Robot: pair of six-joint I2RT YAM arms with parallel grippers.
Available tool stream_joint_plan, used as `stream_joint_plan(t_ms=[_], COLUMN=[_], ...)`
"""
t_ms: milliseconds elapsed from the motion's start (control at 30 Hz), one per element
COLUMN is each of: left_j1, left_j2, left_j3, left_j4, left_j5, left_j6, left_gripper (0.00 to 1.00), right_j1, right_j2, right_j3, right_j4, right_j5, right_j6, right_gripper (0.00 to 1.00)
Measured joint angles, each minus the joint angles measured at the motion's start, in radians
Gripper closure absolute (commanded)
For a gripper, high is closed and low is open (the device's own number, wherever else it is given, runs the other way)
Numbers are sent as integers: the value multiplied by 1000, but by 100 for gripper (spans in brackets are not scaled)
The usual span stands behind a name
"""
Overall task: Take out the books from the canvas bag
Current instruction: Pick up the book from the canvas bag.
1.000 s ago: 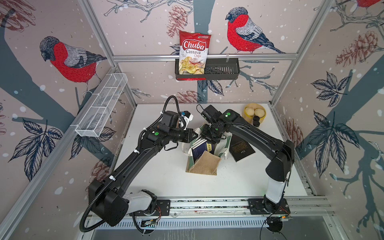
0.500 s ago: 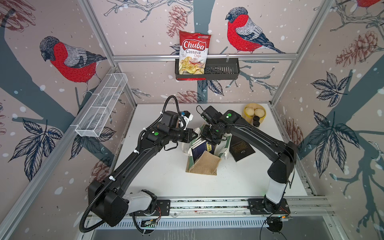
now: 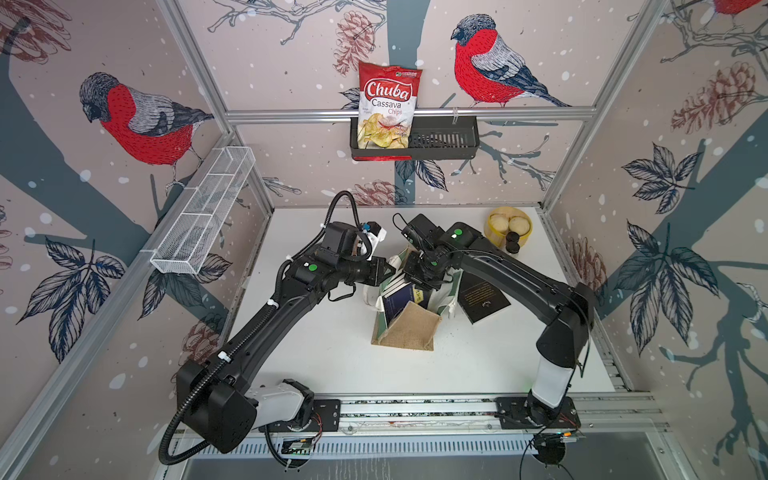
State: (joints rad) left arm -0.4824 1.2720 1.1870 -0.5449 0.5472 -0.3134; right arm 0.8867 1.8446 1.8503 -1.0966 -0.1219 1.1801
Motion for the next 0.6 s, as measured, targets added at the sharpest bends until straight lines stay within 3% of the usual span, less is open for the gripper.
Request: stream_joint_plan(t_ms=[600], left_j1=[0], left_j2=[0], left_j3=[-5], left_j4=[1], left_j5=[1], left_j6=[8], left_gripper=[100], right_j1=[6], right_j2=[0], right_j3=[-19], right_j4=[-29], right_j5=[10], right_j6=[0], right_gripper=[70])
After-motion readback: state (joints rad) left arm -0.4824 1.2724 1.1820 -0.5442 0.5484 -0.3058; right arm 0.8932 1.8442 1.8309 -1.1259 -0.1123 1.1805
